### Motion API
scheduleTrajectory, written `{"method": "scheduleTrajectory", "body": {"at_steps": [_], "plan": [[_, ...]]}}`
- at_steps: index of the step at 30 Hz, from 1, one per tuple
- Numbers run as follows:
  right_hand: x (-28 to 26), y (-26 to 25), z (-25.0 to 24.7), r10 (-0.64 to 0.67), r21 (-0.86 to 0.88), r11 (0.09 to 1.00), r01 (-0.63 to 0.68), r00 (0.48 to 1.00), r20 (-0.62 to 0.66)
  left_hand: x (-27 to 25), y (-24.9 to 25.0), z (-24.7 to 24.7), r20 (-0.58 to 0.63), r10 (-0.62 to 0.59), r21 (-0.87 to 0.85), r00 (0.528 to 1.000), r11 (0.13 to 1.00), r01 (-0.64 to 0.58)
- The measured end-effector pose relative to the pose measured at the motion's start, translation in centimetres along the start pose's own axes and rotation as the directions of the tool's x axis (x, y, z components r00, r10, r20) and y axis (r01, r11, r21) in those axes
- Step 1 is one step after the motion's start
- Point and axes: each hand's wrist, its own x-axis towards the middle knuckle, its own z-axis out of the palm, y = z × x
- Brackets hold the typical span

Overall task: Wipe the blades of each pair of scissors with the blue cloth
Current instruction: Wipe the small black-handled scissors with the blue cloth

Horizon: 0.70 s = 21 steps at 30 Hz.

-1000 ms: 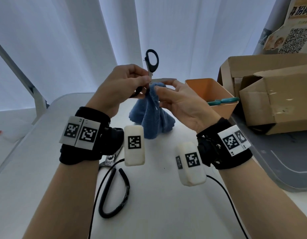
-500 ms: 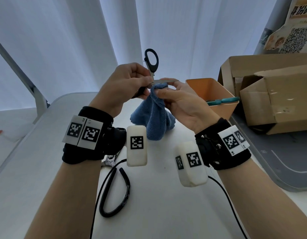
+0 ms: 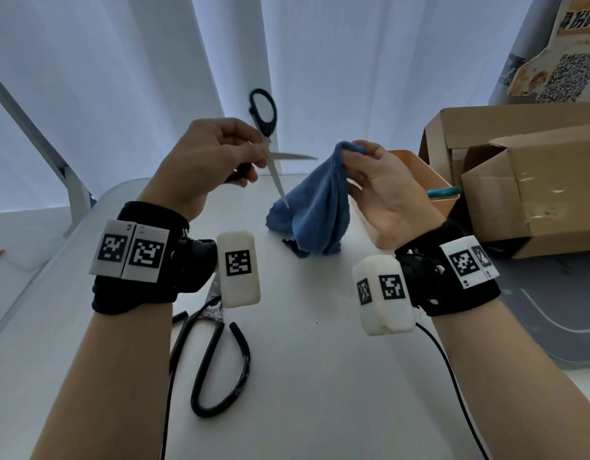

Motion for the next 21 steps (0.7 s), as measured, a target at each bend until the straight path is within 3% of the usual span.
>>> {"method": "scheduleTrajectory", "body": {"at_steps": [3, 8, 12, 21], "plan": [[-0.3, -0.2, 0.2, -0.019, -0.001, 1.0, 0.019, 0.995, 0.096, -0.4, 0.1, 0.0, 0.126, -0.024, 0.079, 0.992, 0.997, 0.014], [-1.3, 0.0, 1.4, 0.069, -0.304, 0.952, 0.026, 0.952, 0.299, -0.7, 0.4, 0.5, 0.21, -0.031, 0.144, 0.977, 0.99, 0.0], [-1.5, 0.8, 2.2, 0.059, -0.442, 0.894, 0.068, 0.962, 0.267, -0.5, 0.5, 1.3, 0.217, -0.023, 0.178, 0.976, 0.984, -0.016], [-1.6, 0.6, 2.2, 0.076, -0.511, 0.857, 0.073, 0.962, 0.264, -0.4, 0.2, 1.8, 0.21, -0.009, 0.188, 0.978, 0.982, -0.031]]}}
